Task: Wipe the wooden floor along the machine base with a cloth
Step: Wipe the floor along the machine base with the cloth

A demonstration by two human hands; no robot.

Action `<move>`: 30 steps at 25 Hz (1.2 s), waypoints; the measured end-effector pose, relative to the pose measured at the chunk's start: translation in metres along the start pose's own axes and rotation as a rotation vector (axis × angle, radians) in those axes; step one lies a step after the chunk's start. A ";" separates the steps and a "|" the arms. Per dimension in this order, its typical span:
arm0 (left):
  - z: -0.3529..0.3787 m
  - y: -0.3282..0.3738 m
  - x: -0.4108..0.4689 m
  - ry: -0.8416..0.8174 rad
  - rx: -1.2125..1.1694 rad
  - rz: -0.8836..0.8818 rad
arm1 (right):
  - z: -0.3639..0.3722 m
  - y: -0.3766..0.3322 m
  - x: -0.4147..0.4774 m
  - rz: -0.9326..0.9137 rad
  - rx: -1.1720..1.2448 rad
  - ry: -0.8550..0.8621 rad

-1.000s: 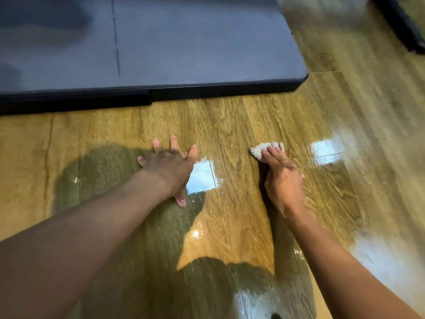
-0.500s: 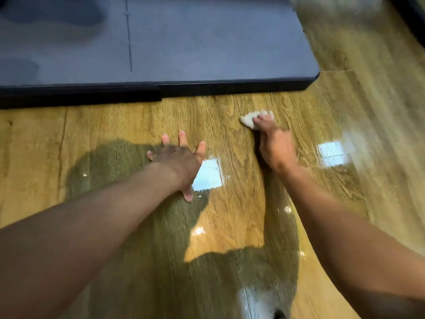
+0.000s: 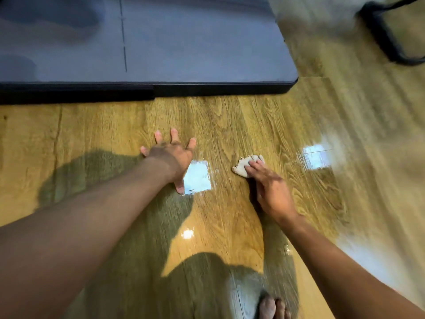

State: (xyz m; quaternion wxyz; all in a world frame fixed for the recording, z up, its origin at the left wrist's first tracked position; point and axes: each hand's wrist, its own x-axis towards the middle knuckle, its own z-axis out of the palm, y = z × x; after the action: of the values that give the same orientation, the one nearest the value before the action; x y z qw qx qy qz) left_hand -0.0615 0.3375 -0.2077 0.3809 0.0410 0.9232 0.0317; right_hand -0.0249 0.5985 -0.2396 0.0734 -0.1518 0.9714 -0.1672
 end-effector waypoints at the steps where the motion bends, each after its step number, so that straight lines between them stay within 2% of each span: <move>1: 0.001 0.001 -0.001 0.013 0.009 0.002 | -0.001 -0.004 0.022 0.018 -0.015 -0.013; 4: 0.007 -0.008 -0.006 0.052 0.014 0.023 | -0.004 -0.021 0.046 0.024 0.000 -0.010; 7: 0.020 -0.017 -0.011 0.062 -0.002 0.095 | 0.006 -0.012 -0.042 0.058 0.014 0.036; 10: 0.031 -0.024 -0.015 0.112 -0.002 0.122 | 0.007 -0.015 -0.108 0.013 -0.014 -0.012; 15: 0.026 -0.023 -0.025 0.156 0.041 0.121 | -0.001 -0.033 -0.038 0.050 -0.005 -0.019; 21: 0.034 -0.040 -0.044 0.051 0.034 -0.052 | 0.022 -0.048 -0.150 0.072 0.076 -0.026; 27: 0.031 -0.041 -0.048 0.063 0.009 -0.016 | 0.024 -0.066 -0.027 0.020 0.020 -0.026; 30: 0.039 -0.048 -0.050 0.087 0.070 0.033 | 0.037 -0.064 -0.071 0.044 0.011 -0.021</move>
State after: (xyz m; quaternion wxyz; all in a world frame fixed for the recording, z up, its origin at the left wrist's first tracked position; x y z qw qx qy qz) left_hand -0.0013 0.2857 -0.2043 0.3381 0.0680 0.9386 0.0072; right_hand 0.0668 0.5525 -0.2448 0.0880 -0.1316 0.9728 -0.1692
